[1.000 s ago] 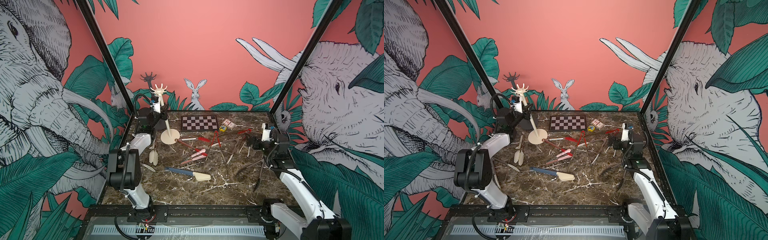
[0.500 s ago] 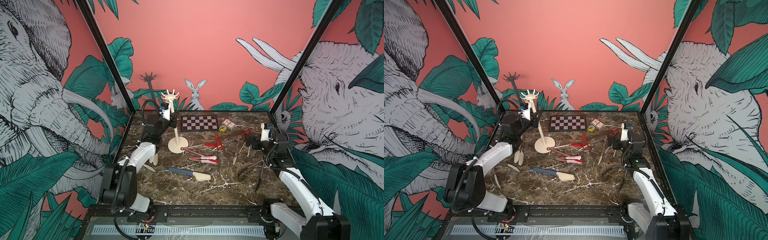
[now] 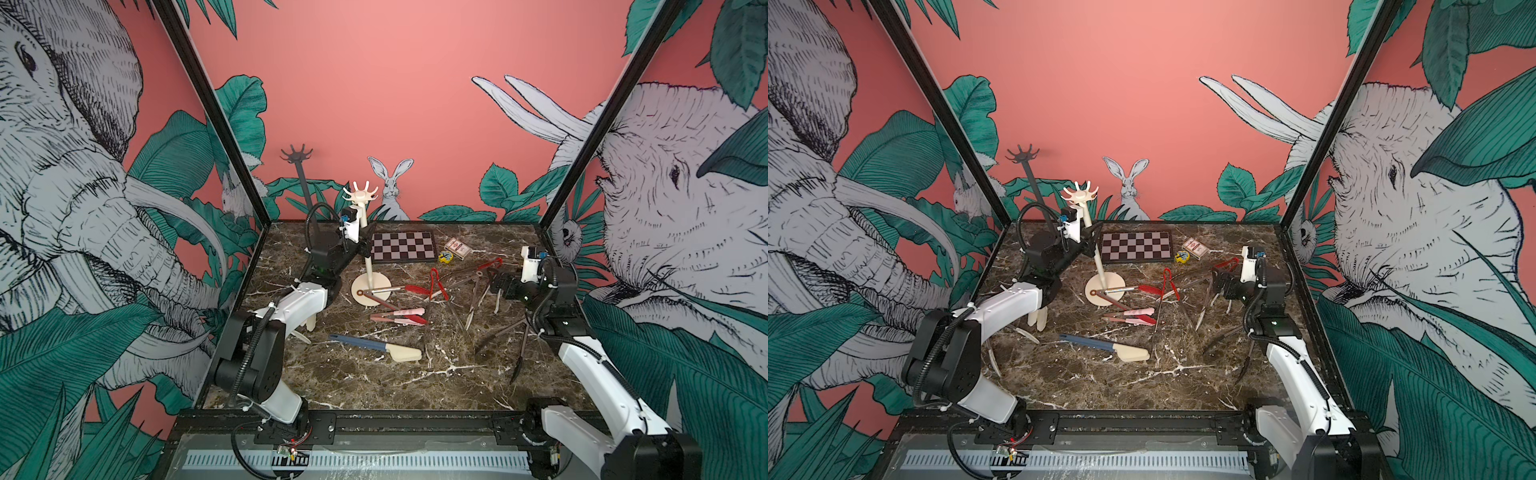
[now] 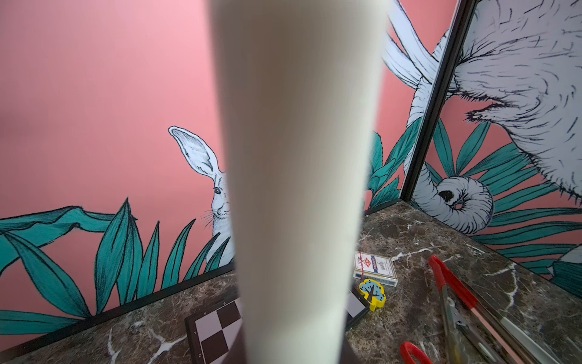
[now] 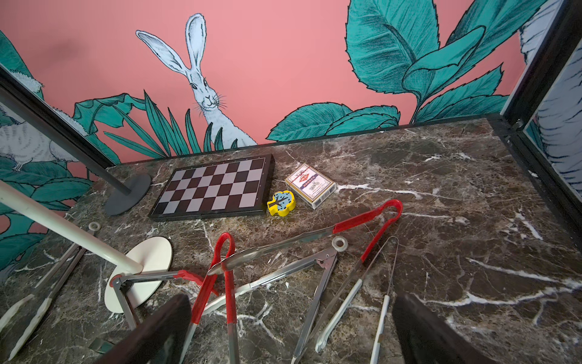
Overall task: Hang food tongs on kitchen utensil racks
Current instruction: Move the rack to the center of the board.
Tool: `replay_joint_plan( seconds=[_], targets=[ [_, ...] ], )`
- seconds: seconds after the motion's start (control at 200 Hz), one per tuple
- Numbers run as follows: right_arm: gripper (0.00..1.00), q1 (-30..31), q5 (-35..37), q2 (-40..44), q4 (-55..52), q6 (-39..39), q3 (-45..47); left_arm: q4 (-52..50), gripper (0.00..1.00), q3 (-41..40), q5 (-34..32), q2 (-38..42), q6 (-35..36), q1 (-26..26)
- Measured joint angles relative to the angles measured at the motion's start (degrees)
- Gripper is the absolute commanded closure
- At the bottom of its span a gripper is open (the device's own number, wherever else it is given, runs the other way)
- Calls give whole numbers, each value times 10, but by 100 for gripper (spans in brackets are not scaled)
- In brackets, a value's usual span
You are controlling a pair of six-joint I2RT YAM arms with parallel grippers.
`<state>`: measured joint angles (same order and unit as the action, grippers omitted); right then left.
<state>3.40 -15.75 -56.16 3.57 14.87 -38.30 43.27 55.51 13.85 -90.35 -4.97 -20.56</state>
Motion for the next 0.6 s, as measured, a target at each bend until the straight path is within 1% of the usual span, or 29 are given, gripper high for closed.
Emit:
replay_joint_plan(
  seconds=[0.41, 0.6],
  targets=[
    [1, 12, -12, 3, 0, 12, 0, 38, 100, 55, -11, -67, -4, -16],
    [1, 16, -12, 3, 0, 14, 0, 49, 99, 56, -13, -73, -5, -18]
  ],
)
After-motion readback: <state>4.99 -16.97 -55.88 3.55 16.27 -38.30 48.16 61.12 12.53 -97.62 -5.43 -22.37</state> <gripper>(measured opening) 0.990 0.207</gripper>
